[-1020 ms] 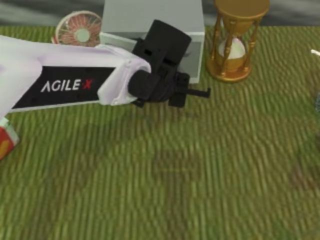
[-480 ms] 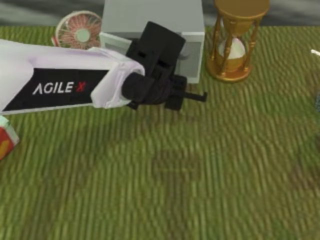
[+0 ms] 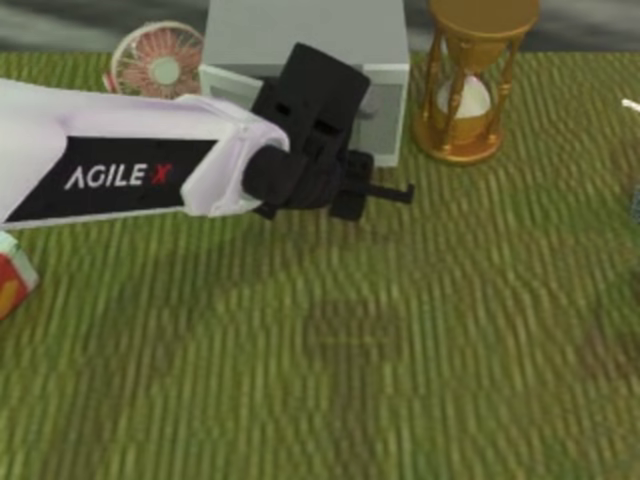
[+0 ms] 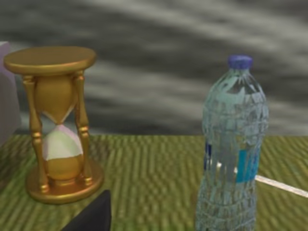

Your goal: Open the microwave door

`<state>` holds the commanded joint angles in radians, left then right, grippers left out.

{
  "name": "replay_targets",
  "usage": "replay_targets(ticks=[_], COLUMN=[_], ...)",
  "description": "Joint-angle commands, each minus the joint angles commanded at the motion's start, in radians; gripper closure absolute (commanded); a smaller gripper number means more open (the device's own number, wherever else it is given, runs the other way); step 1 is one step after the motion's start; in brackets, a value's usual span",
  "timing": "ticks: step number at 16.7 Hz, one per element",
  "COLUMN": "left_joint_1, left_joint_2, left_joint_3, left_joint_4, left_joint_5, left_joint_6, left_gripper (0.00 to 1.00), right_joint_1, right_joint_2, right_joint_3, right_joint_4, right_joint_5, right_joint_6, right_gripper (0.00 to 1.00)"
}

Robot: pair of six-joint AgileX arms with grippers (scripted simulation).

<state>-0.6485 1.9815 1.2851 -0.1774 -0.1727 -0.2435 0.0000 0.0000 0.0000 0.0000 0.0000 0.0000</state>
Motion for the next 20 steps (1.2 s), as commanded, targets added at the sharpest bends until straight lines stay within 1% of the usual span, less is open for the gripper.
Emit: replay_targets(ticks=[15, 16, 20], left_joint_1=[0.000, -0.008, 0.004], left_joint_2=[0.000, 0.002, -0.016], left_joint_3=[0.000, 0.004, -0.022], left_joint_4=[0.000, 0.000, 0.012], left_joint_5=[0.000, 0.008, 0.024], left_joint_6=[0.000, -0.006, 0.022], left_gripper=[1.00, 1.00, 1.00], right_joint_1=[0.000, 0.000, 0.000], right_joint_2=[0.000, 0.000, 0.000], right_joint_3=[0.000, 0.000, 0.000], right_joint_4=[0.000, 0.000, 0.000], right_joint_5=[0.000, 0.000, 0.000], right_joint_6=[0.000, 0.000, 0.000], right_gripper=[0.00, 0.00, 0.00])
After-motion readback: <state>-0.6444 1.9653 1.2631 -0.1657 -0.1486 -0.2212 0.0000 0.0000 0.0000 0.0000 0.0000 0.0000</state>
